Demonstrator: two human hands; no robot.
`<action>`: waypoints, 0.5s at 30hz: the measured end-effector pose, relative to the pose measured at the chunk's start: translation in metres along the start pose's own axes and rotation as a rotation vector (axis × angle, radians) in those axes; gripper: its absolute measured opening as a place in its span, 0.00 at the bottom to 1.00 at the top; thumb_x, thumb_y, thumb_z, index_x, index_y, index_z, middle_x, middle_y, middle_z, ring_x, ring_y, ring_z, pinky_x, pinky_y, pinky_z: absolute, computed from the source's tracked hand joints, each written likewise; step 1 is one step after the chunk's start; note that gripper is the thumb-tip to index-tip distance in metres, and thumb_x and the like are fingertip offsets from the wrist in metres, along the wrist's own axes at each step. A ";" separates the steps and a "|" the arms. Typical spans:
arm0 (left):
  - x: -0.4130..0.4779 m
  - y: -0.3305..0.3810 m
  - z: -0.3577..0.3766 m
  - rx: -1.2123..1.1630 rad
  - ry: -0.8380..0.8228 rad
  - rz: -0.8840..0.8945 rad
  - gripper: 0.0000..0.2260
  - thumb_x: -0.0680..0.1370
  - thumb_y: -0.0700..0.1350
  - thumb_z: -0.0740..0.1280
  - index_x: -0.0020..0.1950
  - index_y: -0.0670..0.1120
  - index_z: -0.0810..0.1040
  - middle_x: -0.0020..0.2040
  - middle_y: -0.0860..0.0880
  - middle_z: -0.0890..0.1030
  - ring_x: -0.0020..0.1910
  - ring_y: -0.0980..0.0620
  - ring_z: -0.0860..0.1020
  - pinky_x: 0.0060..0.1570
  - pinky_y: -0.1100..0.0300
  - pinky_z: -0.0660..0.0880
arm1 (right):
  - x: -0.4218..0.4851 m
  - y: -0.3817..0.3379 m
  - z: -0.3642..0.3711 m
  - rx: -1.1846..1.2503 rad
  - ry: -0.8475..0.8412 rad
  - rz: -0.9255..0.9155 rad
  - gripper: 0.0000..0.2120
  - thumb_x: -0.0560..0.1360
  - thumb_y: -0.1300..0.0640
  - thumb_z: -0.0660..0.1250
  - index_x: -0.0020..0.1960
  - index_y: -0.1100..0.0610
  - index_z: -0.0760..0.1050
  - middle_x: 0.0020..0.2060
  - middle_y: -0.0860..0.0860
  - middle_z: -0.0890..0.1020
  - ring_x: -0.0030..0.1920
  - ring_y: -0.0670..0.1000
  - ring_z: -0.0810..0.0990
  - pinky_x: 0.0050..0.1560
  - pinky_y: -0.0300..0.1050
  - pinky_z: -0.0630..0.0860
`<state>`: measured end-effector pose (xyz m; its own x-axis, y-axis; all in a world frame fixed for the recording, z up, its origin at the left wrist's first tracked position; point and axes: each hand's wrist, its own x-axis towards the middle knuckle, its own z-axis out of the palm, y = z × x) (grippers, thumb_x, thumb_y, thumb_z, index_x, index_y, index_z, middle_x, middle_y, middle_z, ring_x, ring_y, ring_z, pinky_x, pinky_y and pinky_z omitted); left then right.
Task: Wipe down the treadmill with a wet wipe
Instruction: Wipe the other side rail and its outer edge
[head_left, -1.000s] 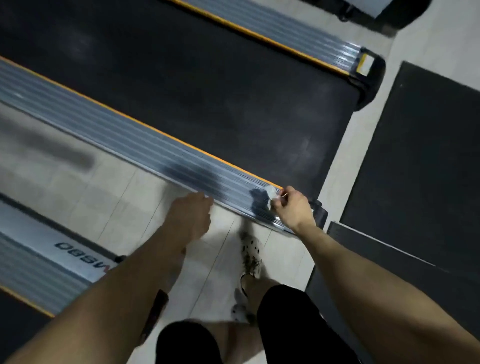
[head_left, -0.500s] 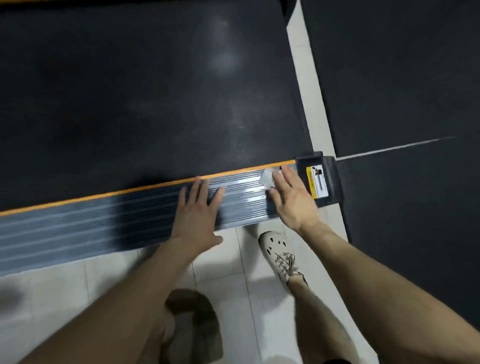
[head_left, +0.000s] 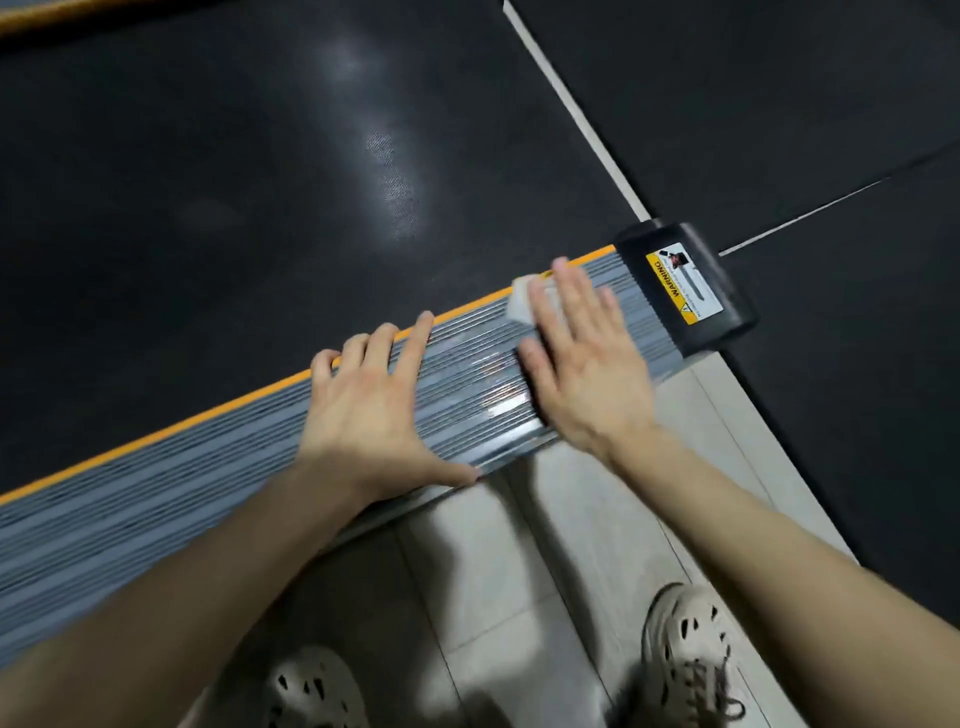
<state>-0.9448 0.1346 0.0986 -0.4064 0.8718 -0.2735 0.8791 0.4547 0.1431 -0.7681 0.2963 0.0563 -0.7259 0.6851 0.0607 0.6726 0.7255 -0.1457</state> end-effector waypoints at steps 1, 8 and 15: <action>-0.001 -0.001 0.001 0.010 0.011 0.005 0.72 0.51 0.87 0.62 0.87 0.54 0.44 0.79 0.49 0.64 0.77 0.45 0.64 0.77 0.41 0.60 | 0.010 0.012 -0.005 0.014 0.007 0.154 0.34 0.87 0.39 0.44 0.86 0.57 0.55 0.86 0.57 0.52 0.86 0.55 0.48 0.86 0.56 0.45; -0.004 -0.005 0.007 0.019 0.085 0.031 0.76 0.50 0.87 0.61 0.87 0.46 0.46 0.78 0.49 0.67 0.75 0.46 0.67 0.72 0.44 0.65 | -0.008 -0.021 -0.001 0.020 -0.035 -0.309 0.35 0.87 0.36 0.48 0.86 0.57 0.58 0.86 0.54 0.55 0.86 0.52 0.50 0.86 0.52 0.46; -0.008 -0.008 0.009 0.027 0.098 0.062 0.73 0.53 0.88 0.61 0.87 0.44 0.50 0.79 0.48 0.67 0.76 0.45 0.66 0.74 0.43 0.64 | -0.010 -0.044 -0.011 0.080 -0.097 -0.053 0.36 0.86 0.36 0.44 0.86 0.57 0.56 0.87 0.54 0.52 0.86 0.52 0.46 0.85 0.55 0.46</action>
<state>-0.9464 0.1226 0.0910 -0.3723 0.9123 -0.1706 0.9092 0.3954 0.1307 -0.7893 0.2584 0.0733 -0.7729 0.6340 -0.0247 0.6224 0.7501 -0.2234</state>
